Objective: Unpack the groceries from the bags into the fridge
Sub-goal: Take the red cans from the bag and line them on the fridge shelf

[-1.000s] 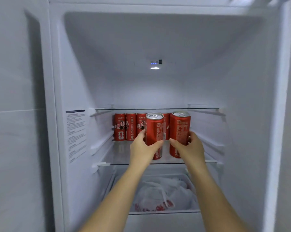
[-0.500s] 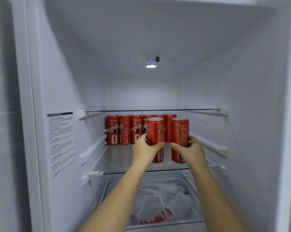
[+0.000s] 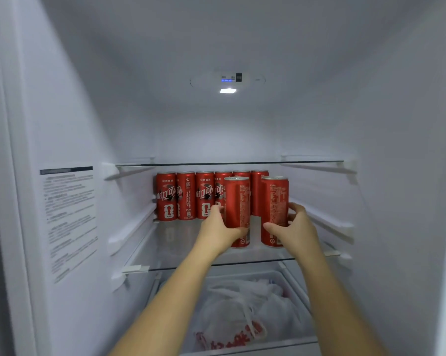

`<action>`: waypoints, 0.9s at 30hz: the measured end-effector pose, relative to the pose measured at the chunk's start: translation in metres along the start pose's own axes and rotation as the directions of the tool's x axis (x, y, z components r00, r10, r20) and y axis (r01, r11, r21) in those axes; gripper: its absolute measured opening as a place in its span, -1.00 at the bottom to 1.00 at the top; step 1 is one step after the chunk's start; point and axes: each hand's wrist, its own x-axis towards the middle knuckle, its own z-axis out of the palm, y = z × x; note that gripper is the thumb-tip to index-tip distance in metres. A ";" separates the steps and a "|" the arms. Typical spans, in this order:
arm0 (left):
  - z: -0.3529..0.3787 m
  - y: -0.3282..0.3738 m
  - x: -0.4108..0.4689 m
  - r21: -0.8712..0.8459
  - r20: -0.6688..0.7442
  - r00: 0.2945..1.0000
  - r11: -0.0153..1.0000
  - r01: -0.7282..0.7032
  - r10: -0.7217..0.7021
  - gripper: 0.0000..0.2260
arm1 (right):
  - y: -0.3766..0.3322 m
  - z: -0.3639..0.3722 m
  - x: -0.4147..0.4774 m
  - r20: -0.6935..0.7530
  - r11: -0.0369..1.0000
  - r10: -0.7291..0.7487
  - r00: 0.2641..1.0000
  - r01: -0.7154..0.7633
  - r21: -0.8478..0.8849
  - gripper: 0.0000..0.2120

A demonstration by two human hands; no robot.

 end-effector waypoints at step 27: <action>0.061 -0.016 0.113 0.294 -0.112 0.992 0.956 -0.018 0.053 -0.50 | 0.025 0.043 0.118 0.065 0.374 -0.030 0.997 0.072 -0.925 -0.75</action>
